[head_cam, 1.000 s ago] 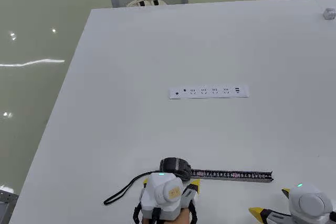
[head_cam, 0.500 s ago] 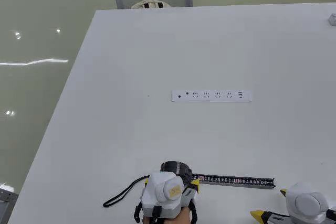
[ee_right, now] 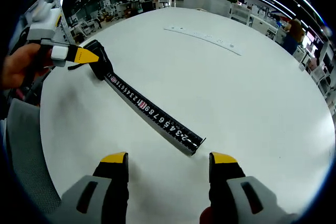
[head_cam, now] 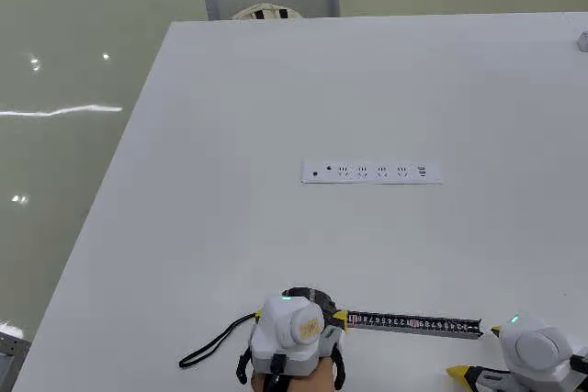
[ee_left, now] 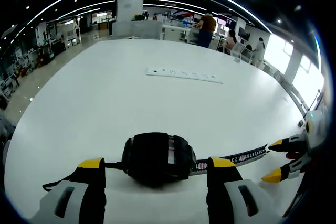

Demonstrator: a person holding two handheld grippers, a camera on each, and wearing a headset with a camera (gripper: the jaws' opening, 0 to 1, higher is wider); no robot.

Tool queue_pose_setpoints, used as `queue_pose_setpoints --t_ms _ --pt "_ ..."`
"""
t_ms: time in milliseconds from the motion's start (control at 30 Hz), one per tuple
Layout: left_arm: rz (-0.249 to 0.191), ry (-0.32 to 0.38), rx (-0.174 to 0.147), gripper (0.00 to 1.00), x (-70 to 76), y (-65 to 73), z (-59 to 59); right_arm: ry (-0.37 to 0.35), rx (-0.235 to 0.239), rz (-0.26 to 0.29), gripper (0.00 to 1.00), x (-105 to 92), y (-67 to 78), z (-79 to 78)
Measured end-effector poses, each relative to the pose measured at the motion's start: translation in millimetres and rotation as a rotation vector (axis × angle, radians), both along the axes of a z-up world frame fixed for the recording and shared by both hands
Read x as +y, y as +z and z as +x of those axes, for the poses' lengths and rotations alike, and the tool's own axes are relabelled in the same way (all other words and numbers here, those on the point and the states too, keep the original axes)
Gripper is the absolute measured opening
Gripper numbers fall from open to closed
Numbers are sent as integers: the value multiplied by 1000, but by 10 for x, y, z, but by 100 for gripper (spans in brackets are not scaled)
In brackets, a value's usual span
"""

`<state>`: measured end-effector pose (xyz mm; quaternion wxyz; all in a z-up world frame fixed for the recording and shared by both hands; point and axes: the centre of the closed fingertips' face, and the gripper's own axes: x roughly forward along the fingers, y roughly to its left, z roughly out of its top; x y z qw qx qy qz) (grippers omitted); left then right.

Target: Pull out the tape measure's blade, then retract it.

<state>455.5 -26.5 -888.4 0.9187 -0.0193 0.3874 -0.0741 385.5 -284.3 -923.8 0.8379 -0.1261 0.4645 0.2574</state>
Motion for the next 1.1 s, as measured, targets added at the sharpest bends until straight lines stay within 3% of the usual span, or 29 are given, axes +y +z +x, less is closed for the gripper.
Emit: queue_pose_setpoints --t_ms 300,567,667,800,1100 --pt "2 9 12 74 2 -65 11 73 -2 -13 63 2 7 102" --pt "-1 17 12 72 5 -78 50 205 25 -56 59 -56 -42 126" --pt "0 17 14 70 5 -90 59 248 28 -42 59 -34 -22 144" --pt "0 18 18 69 4 -98 66 346 27 -78 57 -37 -13 154" --pt "-5 15 19 66 -9 -110 91 484 40 -131 50 -63 -40 218"
